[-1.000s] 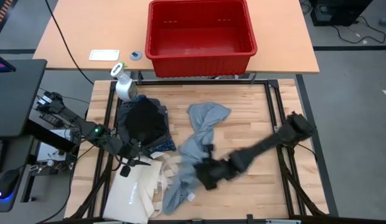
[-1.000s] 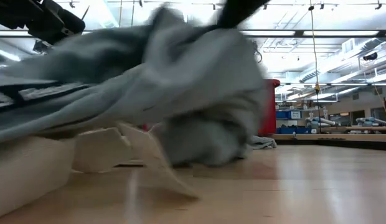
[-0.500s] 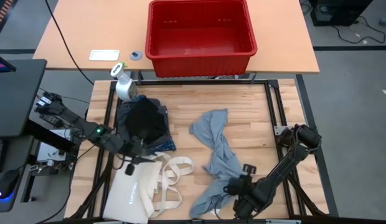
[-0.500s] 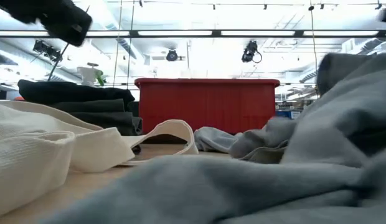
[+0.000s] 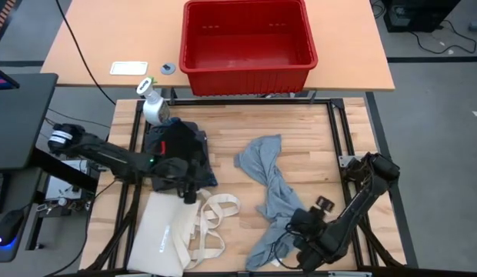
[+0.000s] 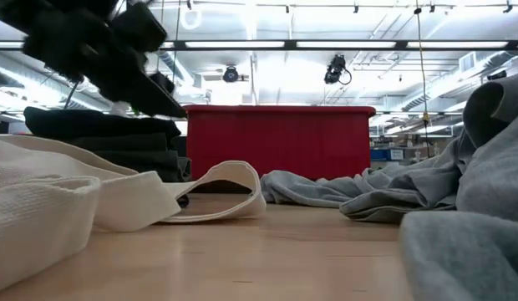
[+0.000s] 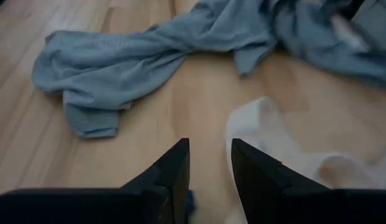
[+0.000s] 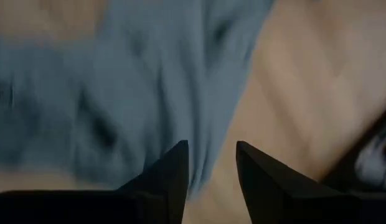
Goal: Fold Laundry from Bin
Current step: Fold the gray shirt
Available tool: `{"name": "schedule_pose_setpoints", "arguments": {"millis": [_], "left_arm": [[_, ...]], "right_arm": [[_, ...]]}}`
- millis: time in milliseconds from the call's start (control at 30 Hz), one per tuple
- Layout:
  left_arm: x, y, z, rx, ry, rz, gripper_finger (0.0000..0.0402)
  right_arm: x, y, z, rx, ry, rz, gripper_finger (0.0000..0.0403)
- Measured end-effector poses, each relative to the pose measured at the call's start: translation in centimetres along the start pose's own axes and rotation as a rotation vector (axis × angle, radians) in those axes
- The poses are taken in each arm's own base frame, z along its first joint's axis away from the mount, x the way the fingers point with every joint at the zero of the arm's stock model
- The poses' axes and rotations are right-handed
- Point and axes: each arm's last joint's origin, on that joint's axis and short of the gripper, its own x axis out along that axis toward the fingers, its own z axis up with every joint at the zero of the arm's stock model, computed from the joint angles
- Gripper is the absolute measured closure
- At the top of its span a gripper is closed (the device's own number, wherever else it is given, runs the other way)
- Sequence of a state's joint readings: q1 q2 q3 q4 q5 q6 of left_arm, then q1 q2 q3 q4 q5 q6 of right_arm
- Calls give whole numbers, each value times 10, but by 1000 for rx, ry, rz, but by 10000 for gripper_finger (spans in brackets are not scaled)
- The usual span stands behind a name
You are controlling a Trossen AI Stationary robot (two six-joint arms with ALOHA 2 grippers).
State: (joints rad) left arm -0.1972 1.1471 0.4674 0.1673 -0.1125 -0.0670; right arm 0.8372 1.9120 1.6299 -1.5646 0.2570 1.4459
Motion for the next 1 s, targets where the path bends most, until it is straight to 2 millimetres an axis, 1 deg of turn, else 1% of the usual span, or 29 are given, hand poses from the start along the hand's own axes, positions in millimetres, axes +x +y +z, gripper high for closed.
{"name": "schedule_pose_setpoints", "arguments": {"millis": [100,200,333,467,567,633,767,900,1000], "left_arm": [[15,9,1,41,48,30,280],[27,15,8,64,63,55,280],[35,20,11,91,82,68,280],[34,22,15,126,79,76,280],[32,22,18,177,62,75,280],[29,22,19,214,58,83,280],[29,22,22,255,31,85,280],[31,24,21,250,32,92,280],[31,24,21,239,36,93,280]], "right_arm": [[4,-4,20,13,-194,-47,263],[16,-11,41,-10,-181,-100,271],[40,-25,65,-67,-194,-186,277],[59,-57,82,-47,-209,-184,282],[74,-85,89,5,-264,-87,287],[86,-105,95,63,-317,10,290],[119,-141,109,173,-434,121,292],[157,-171,126,155,-478,198,279],[178,-190,137,166,-460,216,255]]}}
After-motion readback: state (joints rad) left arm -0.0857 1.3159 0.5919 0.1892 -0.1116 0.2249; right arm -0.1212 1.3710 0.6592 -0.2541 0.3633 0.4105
